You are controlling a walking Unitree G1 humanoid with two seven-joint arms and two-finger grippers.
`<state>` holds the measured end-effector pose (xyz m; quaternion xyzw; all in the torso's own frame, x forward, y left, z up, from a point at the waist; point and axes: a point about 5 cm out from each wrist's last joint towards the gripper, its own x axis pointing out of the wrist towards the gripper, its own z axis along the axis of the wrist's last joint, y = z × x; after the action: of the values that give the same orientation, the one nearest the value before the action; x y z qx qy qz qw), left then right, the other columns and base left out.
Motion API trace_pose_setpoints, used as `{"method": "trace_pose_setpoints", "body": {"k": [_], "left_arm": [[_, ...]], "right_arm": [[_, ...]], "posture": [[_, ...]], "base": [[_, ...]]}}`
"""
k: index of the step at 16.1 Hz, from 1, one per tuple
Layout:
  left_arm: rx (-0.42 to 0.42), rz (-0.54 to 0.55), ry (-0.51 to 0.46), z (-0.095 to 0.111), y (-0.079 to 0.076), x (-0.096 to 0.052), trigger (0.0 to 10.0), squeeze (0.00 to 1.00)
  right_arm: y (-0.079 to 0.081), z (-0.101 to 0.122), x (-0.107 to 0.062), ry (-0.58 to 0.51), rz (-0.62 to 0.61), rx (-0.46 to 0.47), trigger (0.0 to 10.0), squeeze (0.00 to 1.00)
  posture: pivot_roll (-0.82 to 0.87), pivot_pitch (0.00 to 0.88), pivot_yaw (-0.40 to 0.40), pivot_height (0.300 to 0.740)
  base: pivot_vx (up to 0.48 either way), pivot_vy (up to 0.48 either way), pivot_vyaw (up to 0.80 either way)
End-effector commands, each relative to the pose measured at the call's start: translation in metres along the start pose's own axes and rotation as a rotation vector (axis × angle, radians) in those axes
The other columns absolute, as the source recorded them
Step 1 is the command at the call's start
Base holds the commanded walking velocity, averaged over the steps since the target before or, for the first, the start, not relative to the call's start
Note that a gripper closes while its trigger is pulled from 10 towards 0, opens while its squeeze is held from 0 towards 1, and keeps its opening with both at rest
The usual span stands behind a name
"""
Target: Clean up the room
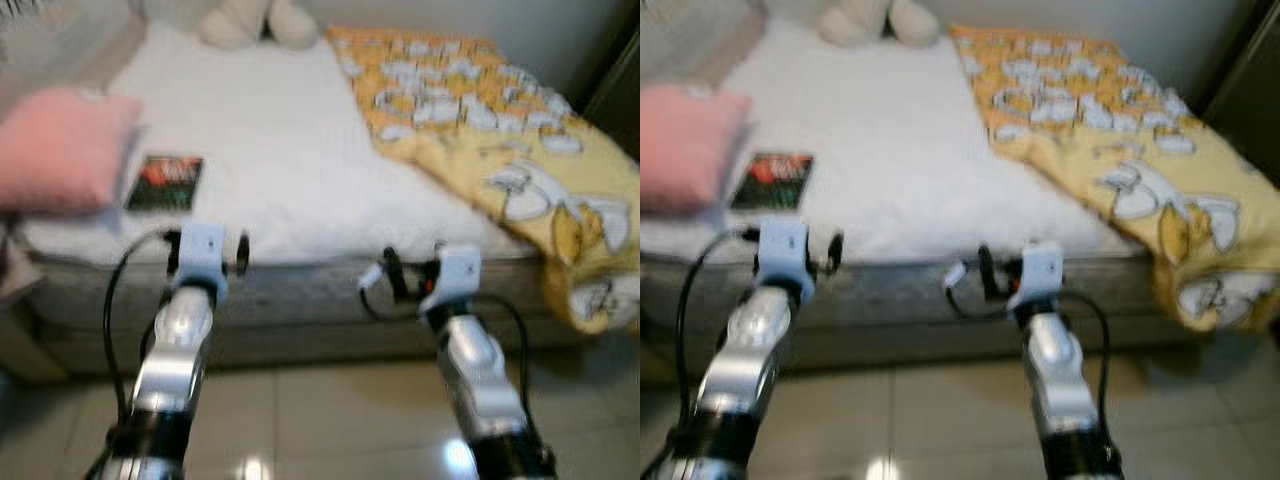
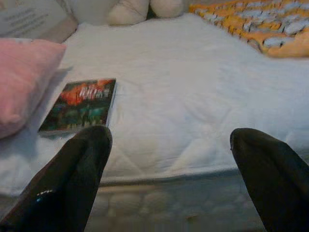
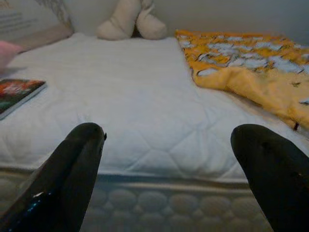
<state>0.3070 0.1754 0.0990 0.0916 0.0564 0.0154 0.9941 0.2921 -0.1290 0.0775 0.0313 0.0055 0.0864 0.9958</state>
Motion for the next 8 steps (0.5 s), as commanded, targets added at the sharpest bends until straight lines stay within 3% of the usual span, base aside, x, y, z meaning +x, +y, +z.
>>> {"method": "trace_pose_setpoints", "body": {"k": [1,4,8], "left_arm": [[-0.01,-0.006,-0.018,0.004,-0.002,0.002,10.0,0.0],[-0.011,0.001,-0.019,0.002,0.001,0.002,10.0,0.0],[-0.036,0.023,-0.018,0.002,0.003,0.003,10.0,0.0]], "right_arm": [[-0.001,0.01,0.003,-0.055,-0.007,-0.026,10.0,0.0],[-0.011,0.009,0.0,-0.066,-0.059,-0.003,10.0,0.0],[-0.011,0.008,0.002,-0.059,-0.044,0.006,10.0,0.0]], "posture": [[0.01,0.0,-0.035,0.74],[0.01,0.0,-0.032,0.74],[0.01,0.0,-0.032,0.74]], "base": [[0.24,-0.412,0.0],[0.257,-0.401,0.0],[0.261,-0.401,0.0]]}}
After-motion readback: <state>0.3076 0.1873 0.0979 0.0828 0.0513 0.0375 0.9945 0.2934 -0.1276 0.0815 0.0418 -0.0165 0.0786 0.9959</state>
